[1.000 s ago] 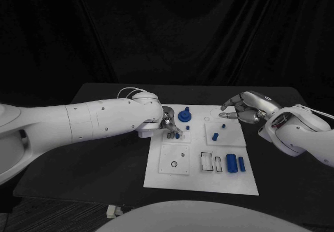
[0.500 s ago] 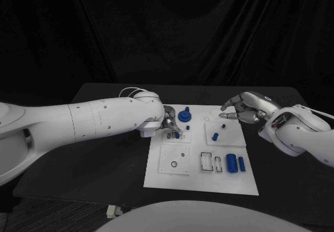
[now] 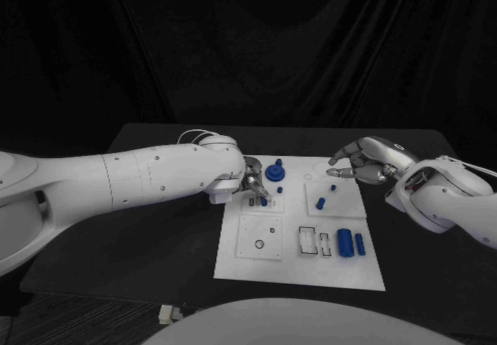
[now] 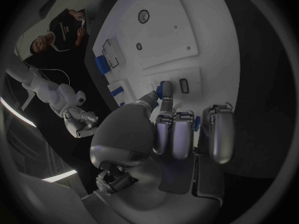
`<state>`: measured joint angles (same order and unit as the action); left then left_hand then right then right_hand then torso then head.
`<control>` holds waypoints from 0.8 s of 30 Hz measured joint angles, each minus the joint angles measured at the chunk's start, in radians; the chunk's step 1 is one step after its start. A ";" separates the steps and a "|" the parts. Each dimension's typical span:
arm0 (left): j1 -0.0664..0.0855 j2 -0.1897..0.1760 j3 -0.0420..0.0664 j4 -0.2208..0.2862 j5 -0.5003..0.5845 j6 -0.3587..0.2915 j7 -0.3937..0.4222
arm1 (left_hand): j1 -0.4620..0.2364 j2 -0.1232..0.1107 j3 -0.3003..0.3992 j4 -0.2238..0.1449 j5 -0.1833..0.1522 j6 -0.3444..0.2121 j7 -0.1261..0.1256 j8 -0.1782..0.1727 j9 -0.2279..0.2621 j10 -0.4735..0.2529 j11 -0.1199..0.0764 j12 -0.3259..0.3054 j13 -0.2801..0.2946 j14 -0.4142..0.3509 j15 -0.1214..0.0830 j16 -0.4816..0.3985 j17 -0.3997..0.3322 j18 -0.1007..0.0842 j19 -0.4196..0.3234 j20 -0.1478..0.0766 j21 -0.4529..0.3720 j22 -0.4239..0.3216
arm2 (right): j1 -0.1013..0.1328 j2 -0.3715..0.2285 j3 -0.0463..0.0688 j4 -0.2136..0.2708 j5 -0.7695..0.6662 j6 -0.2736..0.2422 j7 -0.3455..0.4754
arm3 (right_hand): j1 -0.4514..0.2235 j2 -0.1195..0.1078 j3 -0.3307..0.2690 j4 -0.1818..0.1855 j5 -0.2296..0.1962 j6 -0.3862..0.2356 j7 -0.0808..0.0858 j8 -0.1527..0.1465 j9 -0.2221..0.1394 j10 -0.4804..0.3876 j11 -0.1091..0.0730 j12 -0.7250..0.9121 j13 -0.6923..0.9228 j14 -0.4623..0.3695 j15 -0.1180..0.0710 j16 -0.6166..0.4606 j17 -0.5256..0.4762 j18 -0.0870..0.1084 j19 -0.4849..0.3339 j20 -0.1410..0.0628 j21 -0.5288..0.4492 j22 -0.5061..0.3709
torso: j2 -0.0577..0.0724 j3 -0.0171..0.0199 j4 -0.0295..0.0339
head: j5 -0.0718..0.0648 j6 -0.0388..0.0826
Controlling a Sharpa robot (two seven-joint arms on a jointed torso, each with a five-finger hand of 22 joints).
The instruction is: Assemble the parts on the task board
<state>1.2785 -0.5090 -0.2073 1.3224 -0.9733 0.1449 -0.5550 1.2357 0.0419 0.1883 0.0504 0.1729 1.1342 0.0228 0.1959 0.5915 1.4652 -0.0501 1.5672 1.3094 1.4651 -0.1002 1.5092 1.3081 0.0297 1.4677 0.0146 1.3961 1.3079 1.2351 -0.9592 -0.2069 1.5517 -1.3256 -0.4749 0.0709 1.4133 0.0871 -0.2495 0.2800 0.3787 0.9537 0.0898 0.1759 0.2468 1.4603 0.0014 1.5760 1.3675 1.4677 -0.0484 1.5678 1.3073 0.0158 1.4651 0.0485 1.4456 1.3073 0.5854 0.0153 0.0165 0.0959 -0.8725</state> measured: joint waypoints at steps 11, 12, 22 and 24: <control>0.000 0.002 0.000 -0.004 0.002 0.002 0.001 | -0.009 -0.035 0.017 0.007 0.088 -0.025 0.001 0.044 0.058 0.001 -0.005 0.000 0.000 0.004 -0.004 0.000 0.000 0.000 -0.002 -0.004 -0.004 0.000 | 0.000 0.000 0.000 0.000 0.000 0.003 -0.003 | 0.000 0.000 0.000 0.000 0.004 0.000 0.000 0.000 0.000 0.001 -0.001 -0.003 0.014 -0.002 -0.002 0.000 0.000 0.000 0.000 0.000 -0.004 0.001 | 0.000 0.0000 0.0000 | 0.002 0.000; 0.000 0.003 0.000 -0.005 0.003 0.002 0.001 | -0.012 -0.039 0.021 0.007 0.089 -0.029 0.001 0.048 0.062 0.001 -0.006 0.000 0.000 0.004 -0.004 0.000 0.000 0.000 -0.002 -0.004 -0.004 0.000 | 0.000 0.000 0.000 0.000 0.000 0.003 -0.003 | 0.000 0.000 0.000 0.000 0.004 0.000 0.000 0.000 0.000 0.001 -0.001 -0.003 0.014 -0.002 -0.002 0.000 0.000 0.000 0.000 0.000 -0.004 0.001 | 0.000 -0.0001 0.0000 | 0.002 0.000; 0.000 0.011 0.001 -0.017 0.004 0.010 0.001 | -0.036 -0.062 0.067 -0.008 0.097 -0.047 0.004 0.056 0.084 0.000 -0.007 0.000 0.000 0.004 -0.004 0.000 0.000 0.000 -0.002 -0.004 -0.008 0.000 | 0.000 0.000 0.000 -0.002 -0.001 0.006 -0.005 | 0.000 0.000 0.000 0.000 0.009 0.000 0.000 0.000 0.000 0.001 -0.001 -0.003 0.014 -0.002 -0.002 0.000 0.000 0.000 0.000 0.000 -0.004 0.001 | 0.000 -0.0001 0.0000 | 0.007 0.000; 0.000 0.013 0.001 -0.019 0.004 0.012 0.000 | -0.051 -0.061 0.077 -0.012 0.097 -0.050 0.004 0.056 0.086 0.000 -0.007 0.000 0.000 0.004 -0.004 0.000 0.000 0.000 -0.002 -0.004 -0.011 0.000 | 0.000 0.000 0.000 -0.002 -0.001 0.007 -0.005 | 0.003 -0.003 0.000 0.000 0.009 0.003 0.003 0.000 0.000 0.001 -0.001 -0.003 0.014 -0.002 -0.002 0.000 0.000 0.000 0.000 0.000 -0.004 0.001 | 0.000 -0.0001 0.0000 | 0.007 0.000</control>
<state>1.2788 -0.4964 -0.2067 1.3029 -0.9695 0.1566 -0.5549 1.1847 -0.0189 0.2649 0.0384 0.2700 1.0842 0.0273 0.2518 0.6770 1.4651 -0.0570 1.5672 1.3094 1.4686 -0.1039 1.5092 1.3078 0.0296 1.4657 0.0104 1.3853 1.3077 1.2350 -0.9589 -0.2069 1.5498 -1.3264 -0.4683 0.0654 1.4160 0.0845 -0.2495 0.2799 0.3873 0.9566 0.0927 0.1759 0.2469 1.4612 0.0005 1.5732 1.3818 1.4653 -0.0503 1.5678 1.3074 0.0157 1.4651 0.0485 1.4419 1.3080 0.5854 0.0152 0.0165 0.1030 -0.8725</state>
